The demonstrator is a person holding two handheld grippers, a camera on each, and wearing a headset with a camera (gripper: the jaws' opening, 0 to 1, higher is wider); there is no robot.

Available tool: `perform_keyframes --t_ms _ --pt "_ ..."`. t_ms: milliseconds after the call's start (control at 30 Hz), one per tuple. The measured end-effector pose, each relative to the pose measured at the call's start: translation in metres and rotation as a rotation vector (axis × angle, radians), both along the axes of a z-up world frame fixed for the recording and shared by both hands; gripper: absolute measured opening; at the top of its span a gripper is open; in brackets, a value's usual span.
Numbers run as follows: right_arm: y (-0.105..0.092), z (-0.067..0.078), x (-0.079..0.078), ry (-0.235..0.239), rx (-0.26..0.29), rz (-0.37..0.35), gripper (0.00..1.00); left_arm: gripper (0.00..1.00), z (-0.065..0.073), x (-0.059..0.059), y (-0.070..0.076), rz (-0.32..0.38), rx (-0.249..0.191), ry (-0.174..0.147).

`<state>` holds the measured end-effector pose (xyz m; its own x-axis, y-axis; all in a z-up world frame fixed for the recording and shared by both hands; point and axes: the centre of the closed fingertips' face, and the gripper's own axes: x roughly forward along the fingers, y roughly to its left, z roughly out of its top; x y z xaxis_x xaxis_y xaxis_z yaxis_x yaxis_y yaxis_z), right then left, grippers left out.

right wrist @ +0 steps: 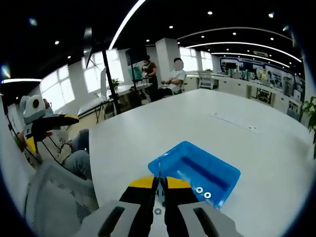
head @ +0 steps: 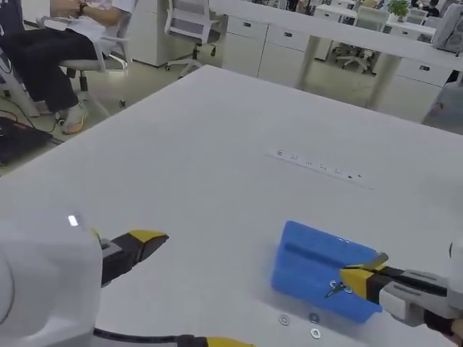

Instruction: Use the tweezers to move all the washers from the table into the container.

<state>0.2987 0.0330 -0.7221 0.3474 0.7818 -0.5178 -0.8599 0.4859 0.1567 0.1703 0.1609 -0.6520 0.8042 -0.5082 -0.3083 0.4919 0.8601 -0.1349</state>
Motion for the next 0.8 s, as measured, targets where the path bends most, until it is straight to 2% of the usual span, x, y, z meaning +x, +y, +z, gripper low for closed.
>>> perform_keyframes --t_ms 100,200,267,400,533,700,800 --pt "0.001 -0.016 -0.007 0.021 -0.04 0.015 0.02 0.94 0.001 0.0 0.001 -0.002 0.005 -0.003" --pt "0.002 -0.026 -0.011 0.048 -0.041 0.022 0.03 0.94 0.001 -0.001 0.003 0.005 0.003 -0.004" --pt "0.001 -0.035 -0.013 0.058 -0.064 0.029 0.03 0.94 0.0 -0.002 0.004 0.01 0.003 -0.001" --pt "0.0 -0.046 -0.011 0.084 -0.077 0.034 0.03 0.94 -0.001 -0.003 0.006 0.016 0.006 0.002" --pt "0.0 -0.053 -0.012 0.082 -0.11 0.047 0.03 0.94 -0.001 -0.004 0.008 0.025 0.006 0.002" --pt "0.001 -0.052 -0.013 0.046 -0.14 0.069 0.03 0.94 -0.001 -0.005 0.008 0.03 0.008 0.002" --pt "0.002 -0.049 -0.013 0.04 -0.13 0.069 0.03 0.94 -0.001 -0.006 0.009 0.032 0.008 0.001"
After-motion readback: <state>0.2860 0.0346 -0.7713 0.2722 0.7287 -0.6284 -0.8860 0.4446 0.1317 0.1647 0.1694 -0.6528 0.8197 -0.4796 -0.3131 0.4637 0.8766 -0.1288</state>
